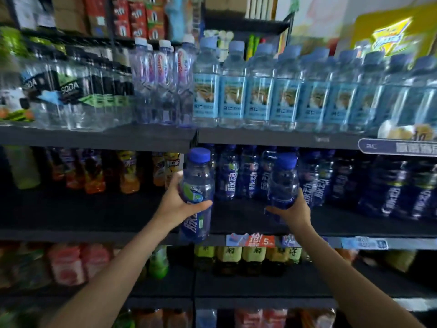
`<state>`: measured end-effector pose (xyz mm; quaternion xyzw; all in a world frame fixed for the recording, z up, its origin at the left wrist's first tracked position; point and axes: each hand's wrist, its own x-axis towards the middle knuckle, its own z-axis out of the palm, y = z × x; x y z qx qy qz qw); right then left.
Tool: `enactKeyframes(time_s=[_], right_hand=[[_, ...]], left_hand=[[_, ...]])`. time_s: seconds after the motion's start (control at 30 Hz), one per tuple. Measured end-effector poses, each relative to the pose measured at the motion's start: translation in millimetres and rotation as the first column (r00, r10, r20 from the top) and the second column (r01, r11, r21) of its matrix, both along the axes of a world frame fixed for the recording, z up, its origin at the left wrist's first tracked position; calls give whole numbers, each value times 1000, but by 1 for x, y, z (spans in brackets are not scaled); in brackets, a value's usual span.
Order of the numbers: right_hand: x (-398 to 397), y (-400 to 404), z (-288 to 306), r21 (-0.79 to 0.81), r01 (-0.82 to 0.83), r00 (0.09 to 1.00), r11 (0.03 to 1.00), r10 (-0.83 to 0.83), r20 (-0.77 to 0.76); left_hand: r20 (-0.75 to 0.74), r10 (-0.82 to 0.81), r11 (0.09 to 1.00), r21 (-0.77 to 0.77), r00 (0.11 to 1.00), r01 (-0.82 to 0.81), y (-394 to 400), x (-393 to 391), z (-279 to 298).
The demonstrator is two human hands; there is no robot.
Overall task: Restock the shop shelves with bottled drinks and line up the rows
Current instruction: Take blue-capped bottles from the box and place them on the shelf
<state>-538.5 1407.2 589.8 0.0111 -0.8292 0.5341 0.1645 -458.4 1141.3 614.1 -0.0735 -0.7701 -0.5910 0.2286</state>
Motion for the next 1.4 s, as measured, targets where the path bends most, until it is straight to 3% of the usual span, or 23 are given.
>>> enactKeyframes(time_s=[0.17, 0.33, 0.6, 0.73, 0.8, 0.87, 1.13, 1.23, 1.4], right_hand=[[-30, 19, -11, 43, 34, 989, 998, -40, 141], [-51, 31, -6, 375, -62, 957, 925, -52, 286], [-72, 56, -11, 585, 57, 971, 809, -181, 157], [-74, 72, -17, 606, 90, 993, 791, -121, 10], [-77, 75, -17, 606, 83, 995, 791, -97, -10], [-80, 77, -16, 611, 67, 997, 789, -75, -12], [-89, 94, -15, 597, 10, 999, 802, 16, -38], [-86, 92, -18, 577, -17, 980, 816, 127, -150], [-68, 47, -9, 514, -17, 864, 858, 271, -423]], left_hand=[[2, 22, 999, -41, 1000, -22, 22, -24, -5], [106, 101, 995, -10, 989, -101, 49, -57, -13], [198, 233, 969, 31, 952, -244, 123, -107, -22], [297, 261, 951, -242, 919, -192, 142, -126, -17], [408, 286, 888, -452, 867, -81, 146, -135, -13], [473, 321, 849, -527, 821, -29, 151, -145, -12], [372, 487, 835, -464, 790, -296, 189, -164, -42], [427, 413, 895, -353, 804, -272, 181, -154, -48], [217, 533, 831, -316, 818, -458, 144, -112, -49]])
